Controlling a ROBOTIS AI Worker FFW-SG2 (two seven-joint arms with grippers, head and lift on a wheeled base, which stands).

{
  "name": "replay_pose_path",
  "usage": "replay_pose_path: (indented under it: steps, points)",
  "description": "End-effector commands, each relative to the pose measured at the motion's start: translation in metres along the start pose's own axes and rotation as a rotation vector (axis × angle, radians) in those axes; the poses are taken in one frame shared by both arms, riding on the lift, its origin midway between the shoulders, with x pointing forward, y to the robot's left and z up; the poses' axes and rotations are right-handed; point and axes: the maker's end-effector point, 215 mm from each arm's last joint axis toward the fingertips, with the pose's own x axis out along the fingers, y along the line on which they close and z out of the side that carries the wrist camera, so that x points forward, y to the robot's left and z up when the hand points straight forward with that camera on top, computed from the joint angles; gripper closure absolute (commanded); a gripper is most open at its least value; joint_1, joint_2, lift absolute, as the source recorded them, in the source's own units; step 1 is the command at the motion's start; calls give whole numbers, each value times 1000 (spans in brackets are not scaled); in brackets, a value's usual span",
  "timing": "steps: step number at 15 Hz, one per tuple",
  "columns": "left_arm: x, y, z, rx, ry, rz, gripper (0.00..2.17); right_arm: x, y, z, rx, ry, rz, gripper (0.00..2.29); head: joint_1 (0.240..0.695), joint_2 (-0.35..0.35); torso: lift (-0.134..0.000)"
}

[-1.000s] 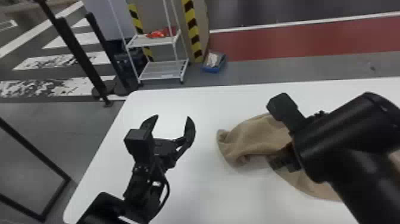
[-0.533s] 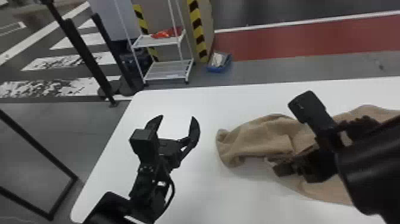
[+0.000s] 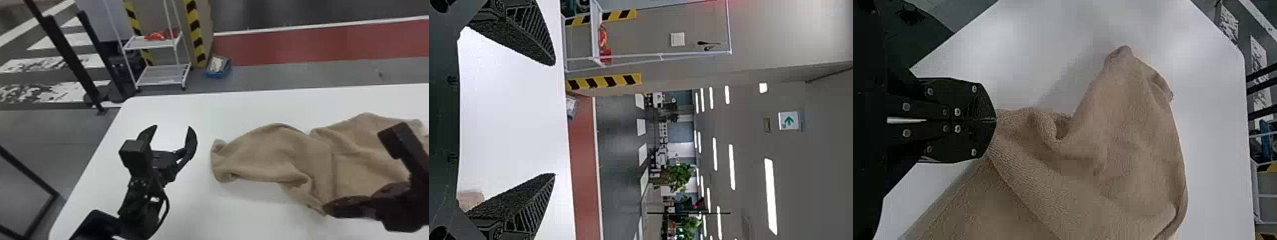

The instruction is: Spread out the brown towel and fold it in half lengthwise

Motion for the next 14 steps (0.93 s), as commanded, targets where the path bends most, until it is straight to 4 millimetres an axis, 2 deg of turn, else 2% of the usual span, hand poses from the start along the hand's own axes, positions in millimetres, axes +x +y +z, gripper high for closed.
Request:
replay_pose_path:
  steps: [1, 3, 5, 6, 7, 8, 10, 12, 14]
  points:
    - [-1, 1, 2, 0, -3, 1, 83, -16, -35, -11, 19, -35, -41, 1231, 695, 179, -125]
    - [-1, 1, 1, 0, 0, 1, 83, -37, -54, -8, 48, -100, -42, 1231, 695, 146, -125]
    - [0, 1, 3, 0, -3, 1, 83, -43, -72, -12, 71, -107, -76, 1220, 695, 101, -125]
    - [1, -2, 3, -2, -2, -3, 83, -42, -74, -12, 73, -108, -90, 927, 695, 87, -125]
    - [1, -4, 3, -1, 0, -6, 83, -42, -74, -10, 68, -112, -91, 194, 695, 77, -125]
    - [1, -5, 2, 0, 5, -7, 83, -43, -71, -9, 73, -118, -80, -2, 695, 69, -125]
    - [1, -1, 4, 5, 8, -2, 83, -54, -56, -3, 134, -142, -28, -1, 695, 64, -125]
    - [1, 0, 2, 6, 13, -1, 83, -69, -36, 17, 184, -175, 27, 53, 695, 73, -125]
    - [2, -4, -1, 23, 22, -5, 83, -81, -15, 67, 108, -252, 89, 76, 695, 88, -125]
